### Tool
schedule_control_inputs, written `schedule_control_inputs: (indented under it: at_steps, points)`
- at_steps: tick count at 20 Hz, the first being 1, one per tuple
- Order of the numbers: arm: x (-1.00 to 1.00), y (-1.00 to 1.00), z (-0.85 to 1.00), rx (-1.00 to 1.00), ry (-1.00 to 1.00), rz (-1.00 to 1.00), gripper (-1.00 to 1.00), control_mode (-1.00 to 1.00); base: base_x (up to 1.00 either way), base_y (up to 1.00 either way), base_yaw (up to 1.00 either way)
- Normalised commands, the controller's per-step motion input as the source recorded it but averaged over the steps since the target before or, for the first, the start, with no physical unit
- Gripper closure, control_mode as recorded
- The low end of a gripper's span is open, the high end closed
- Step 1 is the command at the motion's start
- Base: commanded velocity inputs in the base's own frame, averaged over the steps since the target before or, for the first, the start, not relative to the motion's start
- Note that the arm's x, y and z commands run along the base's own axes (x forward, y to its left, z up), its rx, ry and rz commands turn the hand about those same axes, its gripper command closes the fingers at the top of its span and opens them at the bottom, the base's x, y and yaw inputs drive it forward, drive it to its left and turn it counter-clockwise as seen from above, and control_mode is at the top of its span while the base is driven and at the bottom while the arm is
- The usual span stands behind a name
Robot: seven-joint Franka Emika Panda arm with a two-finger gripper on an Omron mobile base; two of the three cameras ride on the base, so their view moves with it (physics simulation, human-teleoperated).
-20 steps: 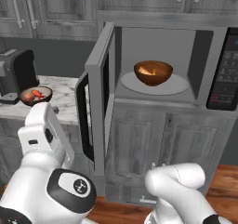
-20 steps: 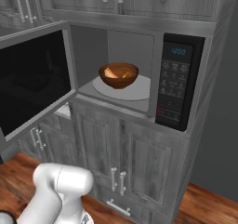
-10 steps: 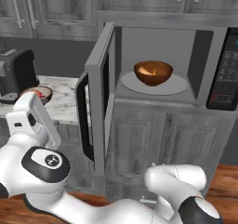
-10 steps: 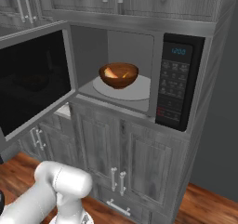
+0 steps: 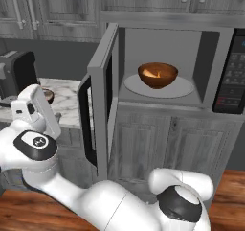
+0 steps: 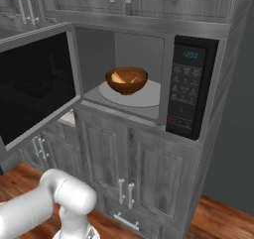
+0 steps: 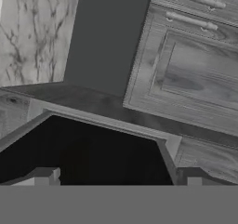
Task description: Place the bowl containing the hot dog and shrimp in the microwave. Close the microwave door and press the start button to microwave the meal.
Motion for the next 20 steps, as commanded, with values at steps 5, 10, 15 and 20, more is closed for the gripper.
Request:
schedule_control_inputs:
  at_steps: [5,10,15,20]
  points:
    - [0.24,-0.14,-0.02,0.00,0.00,-0.26,-1.00,-1.00,0.00,0.00,0.00]
    - [-0.45,-0.67,0.00,0.00,-0.07,-0.28,-1.00,-1.00,0.00,0.00,0.00]
    - [-0.26,-0.92,0.00,0.00,-0.13,-0.24,-1.00,-1.00,0.00,0.00,0.00]
    - [-0.04,-1.00,0.00,0.03,-0.16,-0.21,-1.00,-1.00,0.00,0.00,0.00]
